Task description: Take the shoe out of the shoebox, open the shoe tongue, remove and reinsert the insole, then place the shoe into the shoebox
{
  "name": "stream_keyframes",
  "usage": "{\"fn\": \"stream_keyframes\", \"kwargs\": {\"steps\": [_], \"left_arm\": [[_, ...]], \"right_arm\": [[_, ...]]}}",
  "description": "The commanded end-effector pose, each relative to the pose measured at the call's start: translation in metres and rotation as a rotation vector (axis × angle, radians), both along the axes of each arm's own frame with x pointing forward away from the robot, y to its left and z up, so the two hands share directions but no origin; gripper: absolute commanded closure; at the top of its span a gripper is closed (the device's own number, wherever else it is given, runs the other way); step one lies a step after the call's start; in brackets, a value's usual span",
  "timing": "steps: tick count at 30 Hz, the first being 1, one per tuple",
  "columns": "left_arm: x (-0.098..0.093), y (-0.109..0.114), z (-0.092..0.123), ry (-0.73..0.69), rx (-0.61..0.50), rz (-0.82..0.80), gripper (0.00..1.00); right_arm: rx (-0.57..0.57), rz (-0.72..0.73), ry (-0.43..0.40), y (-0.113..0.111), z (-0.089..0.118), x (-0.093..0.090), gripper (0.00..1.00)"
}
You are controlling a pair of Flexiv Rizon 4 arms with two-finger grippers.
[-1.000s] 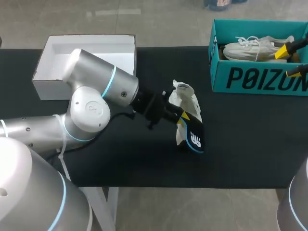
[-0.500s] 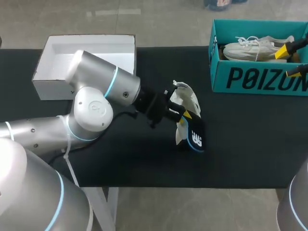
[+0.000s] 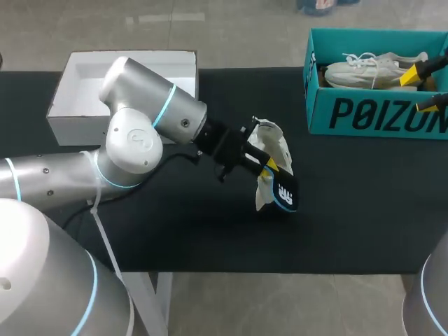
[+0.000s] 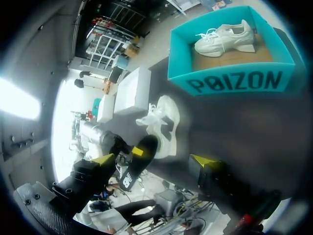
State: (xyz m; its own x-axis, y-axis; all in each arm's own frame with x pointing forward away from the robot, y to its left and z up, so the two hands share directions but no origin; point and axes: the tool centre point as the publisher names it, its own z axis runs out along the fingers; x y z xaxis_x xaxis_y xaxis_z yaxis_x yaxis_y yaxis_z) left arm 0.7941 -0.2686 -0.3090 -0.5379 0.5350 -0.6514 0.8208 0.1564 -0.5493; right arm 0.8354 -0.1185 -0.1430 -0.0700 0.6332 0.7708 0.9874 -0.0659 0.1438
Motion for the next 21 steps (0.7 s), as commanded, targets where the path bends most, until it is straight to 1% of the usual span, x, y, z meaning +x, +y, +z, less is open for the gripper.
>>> {"fn": "stream_keyframes", "kwargs": {"steps": [1,4,7,12,17,21], "left_arm": [[0.010,0.002,0.002,-0.005,0.063,-0.100,1.00],[0.012,0.002,0.003,-0.027,0.083,-0.114,1.00],[0.013,0.001,0.003,-0.037,0.079,-0.139,1.00],[0.016,0.000,0.000,-0.052,0.097,-0.150,1.00],[0.015,0.000,-0.004,-0.043,0.102,-0.149,1.00],[0.011,0.002,-0.007,-0.041,0.145,-0.161,1.00]], "right_arm": [[-0.003,-0.001,0.001,0.000,0.000,-0.001,0.00],[-0.003,-0.001,0.001,0.000,0.000,-0.001,0.00],[-0.003,-0.001,0.001,0.000,0.000,-0.001,0.00],[-0.003,-0.001,0.001,0.000,0.000,-0.001,0.00],[-0.003,-0.001,0.001,0.000,0.000,-0.001,0.00],[-0.003,-0.001,0.001,0.000,0.000,-0.001,0.00]]}}
